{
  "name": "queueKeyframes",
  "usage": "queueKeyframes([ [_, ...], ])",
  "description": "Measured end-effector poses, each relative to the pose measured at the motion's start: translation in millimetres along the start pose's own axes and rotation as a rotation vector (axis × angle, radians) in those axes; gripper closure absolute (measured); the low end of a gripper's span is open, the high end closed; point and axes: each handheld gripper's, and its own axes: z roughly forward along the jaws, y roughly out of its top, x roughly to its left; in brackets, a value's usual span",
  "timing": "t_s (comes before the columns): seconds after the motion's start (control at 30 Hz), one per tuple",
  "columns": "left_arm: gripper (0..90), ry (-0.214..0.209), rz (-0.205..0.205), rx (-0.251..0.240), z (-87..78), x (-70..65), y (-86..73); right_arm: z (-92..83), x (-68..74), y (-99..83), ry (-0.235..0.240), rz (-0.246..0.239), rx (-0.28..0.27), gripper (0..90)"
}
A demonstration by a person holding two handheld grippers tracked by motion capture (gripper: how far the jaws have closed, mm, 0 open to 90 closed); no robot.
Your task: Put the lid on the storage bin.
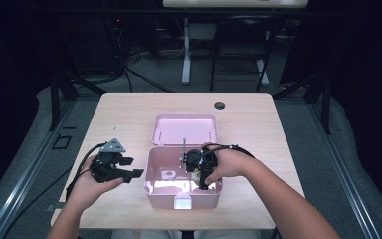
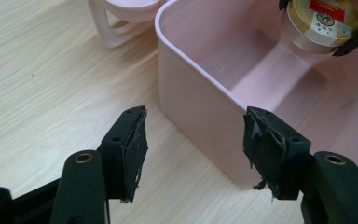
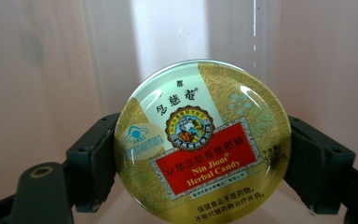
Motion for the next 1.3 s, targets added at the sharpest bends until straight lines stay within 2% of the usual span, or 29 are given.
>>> queueKeyframes([
  [0.37, 39.4, 0.000, 0.000, 0.001, 0.6, 0.1, 0.0, 9.2, 0.2, -1.2, 0.030, -0.012, 0.008, 19.9],
  [1.0, 39.4, 0.000, 0.000, 0.007, 1.3, 0.5, -0.3, 20.5, 1.0, -2.4, 0.014, -0.059, 0.024, 19.8],
  [1.3, 39.4, 0.001, -0.003, 0.006, 1.5, 1.4, -0.7, 27.9, 1.5, -2.6, 0.025, -0.078, 0.038, 19.9],
])
